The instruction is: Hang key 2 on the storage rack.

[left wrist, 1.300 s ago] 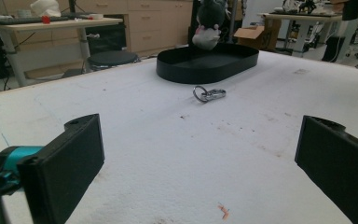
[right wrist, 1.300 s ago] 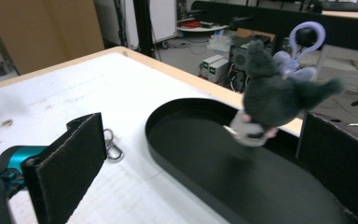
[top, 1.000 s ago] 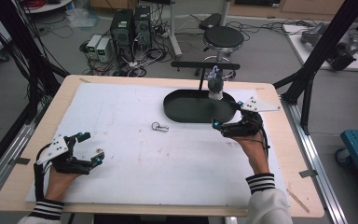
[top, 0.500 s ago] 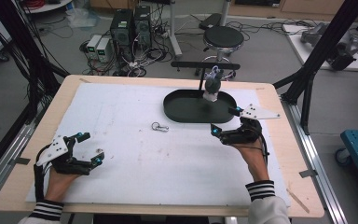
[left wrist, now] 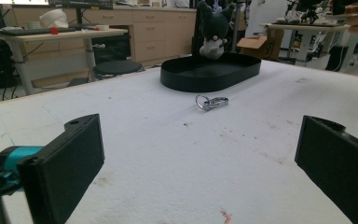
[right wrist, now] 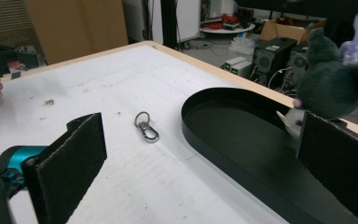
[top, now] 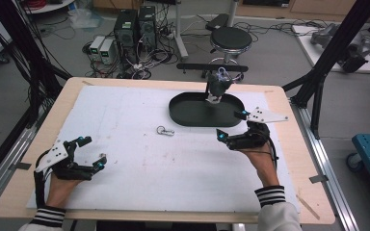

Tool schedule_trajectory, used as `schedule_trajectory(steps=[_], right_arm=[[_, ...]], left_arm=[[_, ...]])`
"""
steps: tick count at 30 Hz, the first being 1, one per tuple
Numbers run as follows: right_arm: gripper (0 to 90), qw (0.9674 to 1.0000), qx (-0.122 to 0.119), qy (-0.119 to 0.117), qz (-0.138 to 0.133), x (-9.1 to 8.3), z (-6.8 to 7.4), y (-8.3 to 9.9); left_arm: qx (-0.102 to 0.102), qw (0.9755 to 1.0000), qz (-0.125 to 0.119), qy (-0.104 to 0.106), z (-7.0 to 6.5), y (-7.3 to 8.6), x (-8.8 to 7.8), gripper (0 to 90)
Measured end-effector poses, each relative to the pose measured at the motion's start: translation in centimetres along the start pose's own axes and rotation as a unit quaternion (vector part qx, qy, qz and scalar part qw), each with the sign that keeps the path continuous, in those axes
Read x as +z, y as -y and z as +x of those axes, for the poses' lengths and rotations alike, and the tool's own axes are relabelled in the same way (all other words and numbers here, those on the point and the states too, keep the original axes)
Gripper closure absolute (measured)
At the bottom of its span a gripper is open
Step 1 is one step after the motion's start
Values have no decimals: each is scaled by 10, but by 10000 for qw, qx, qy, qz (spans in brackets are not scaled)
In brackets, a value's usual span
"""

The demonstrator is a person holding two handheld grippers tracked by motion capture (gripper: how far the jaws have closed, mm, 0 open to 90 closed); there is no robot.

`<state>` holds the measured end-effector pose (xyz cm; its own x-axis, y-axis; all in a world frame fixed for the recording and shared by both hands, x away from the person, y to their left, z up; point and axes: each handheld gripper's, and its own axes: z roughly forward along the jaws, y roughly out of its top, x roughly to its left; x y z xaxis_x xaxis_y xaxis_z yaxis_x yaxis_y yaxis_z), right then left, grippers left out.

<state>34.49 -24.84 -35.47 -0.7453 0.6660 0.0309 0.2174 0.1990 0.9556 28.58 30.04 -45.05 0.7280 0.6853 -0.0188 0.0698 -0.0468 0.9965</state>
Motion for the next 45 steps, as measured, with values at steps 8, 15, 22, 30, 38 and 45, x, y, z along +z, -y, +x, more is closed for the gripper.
schedule_trajectory(steps=[8,15,22,30,38,45], right_arm=[[7,9993,-163,-234,227,11,0,-13],[7,9972,-371,-527,374,26,1,-35],[7,9944,-471,-790,524,44,2,-57],[8,9885,-659,-1107,790,68,5,-71],[8,9812,-819,-1343,1115,90,7,-78],[8,9740,-933,-1521,1393,112,8,-75]], left_arm=[[52,10000,13,12,0,0,0,17],[39,10000,10,7,-1,0,0,17],[70,10000,6,19,-1,0,0,17],[91,10000,-10,21,-1,0,0,17],[79,10000,-15,13,-1,0,-1,17],[78,10000,-21,12,-1,0,-1,17]])
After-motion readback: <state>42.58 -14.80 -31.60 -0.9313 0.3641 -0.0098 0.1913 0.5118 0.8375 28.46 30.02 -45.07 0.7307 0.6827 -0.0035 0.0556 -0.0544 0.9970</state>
